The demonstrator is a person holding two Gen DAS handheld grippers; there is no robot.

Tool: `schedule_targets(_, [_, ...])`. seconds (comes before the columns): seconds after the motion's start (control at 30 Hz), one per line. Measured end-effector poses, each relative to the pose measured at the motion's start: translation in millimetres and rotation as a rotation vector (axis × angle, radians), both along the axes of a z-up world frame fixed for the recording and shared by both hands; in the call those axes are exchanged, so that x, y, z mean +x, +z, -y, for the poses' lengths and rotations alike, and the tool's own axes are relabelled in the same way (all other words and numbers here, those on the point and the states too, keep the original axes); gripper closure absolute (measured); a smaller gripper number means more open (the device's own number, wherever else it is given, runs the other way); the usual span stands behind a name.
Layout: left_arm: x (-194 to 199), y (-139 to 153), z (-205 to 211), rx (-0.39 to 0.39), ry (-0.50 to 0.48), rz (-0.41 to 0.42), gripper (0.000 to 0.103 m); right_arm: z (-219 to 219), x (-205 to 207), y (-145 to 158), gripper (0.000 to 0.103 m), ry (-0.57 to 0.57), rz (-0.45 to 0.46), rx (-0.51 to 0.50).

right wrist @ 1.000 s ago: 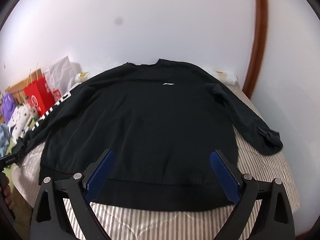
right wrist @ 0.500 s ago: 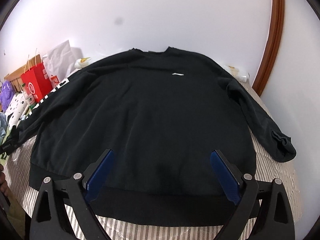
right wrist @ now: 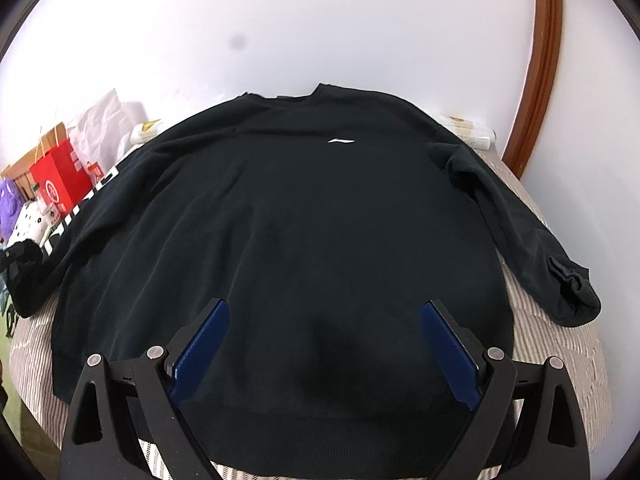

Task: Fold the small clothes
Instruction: 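Grasp the cuff of the white-lettered sleeve with the left tool, then carry the lettered sleeve across the sweatshirt body with the left tool and release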

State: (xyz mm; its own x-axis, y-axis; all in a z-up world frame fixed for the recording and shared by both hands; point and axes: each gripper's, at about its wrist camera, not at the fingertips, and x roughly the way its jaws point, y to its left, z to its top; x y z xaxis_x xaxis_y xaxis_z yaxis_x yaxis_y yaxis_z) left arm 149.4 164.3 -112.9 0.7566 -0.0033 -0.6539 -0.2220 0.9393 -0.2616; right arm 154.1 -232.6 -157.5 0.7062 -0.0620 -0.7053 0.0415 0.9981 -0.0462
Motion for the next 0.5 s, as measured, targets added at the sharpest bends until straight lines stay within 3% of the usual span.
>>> schedule_targets(0.13, [23.6,16.0,28.8,-0.008,-0.048,0.017,0.099,13.5,2.7,9.0,0.008,-0.01,0.011,-0.004])
schedule_targets(0.5, [84.1,68.3,108.3,0.071,-0.157,0.129,0.099,67.8,17.9,23.6,0.008,-0.084,0.027,-0.017])
